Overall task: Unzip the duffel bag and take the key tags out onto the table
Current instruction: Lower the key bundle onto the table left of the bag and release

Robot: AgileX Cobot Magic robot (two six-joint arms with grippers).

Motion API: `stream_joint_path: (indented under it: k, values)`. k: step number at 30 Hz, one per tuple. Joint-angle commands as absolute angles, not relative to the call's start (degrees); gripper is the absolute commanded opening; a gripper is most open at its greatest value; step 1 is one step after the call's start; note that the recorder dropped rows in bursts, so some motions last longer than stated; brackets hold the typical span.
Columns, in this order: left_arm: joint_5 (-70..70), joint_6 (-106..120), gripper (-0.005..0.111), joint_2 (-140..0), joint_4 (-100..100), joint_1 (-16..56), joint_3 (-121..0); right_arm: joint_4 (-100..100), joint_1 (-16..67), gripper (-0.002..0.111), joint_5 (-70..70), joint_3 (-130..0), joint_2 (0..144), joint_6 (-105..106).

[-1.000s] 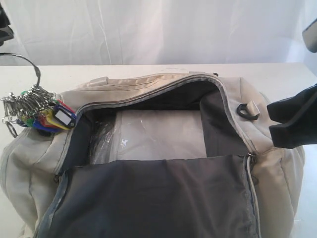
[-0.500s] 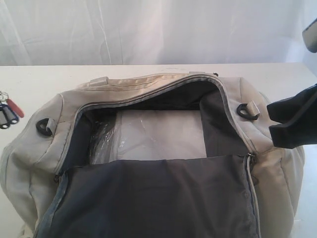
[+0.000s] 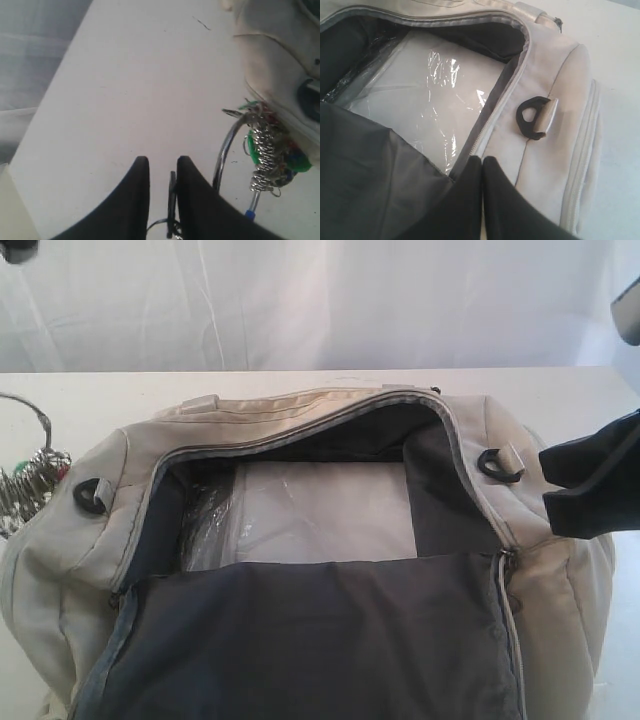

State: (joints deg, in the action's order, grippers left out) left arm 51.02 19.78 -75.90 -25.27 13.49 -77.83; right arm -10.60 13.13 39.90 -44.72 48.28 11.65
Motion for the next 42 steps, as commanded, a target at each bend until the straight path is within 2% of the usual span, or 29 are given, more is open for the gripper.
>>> stream_joint_path:
  k: [1, 14, 20, 25, 42]
  values:
    - [45.6, 16.6, 0.0, -77.8, -23.2, 13.3, -72.4, -11.0, 13.1, 0.0, 39.2, -44.6, 48.2, 11.5]
    - [32.7, 12.2, 0.0, -86.7, -22.9, 13.2, -65.5, -11.9, 13.1, 0.0, 39.4, -44.6, 48.2, 11.5]
    - [27.3, 0.6, 0.0, -90.9, -22.8, 9.5, -65.3, -11.9, 13.1, 0.0, 39.4, -44.6, 48.2, 11.5]
    - [26.7, -6.0, 0.0, -93.4, -20.0, 5.8, -65.3, -12.0, 13.1, 0.0, 39.4, -44.6, 48.2, 11.5]
    - [24.5, -6.0, 0.0, -98.3, -17.0, 5.7, -65.3, -12.1, 13.1, 0.0, 39.3, -44.6, 48.2, 11.5]
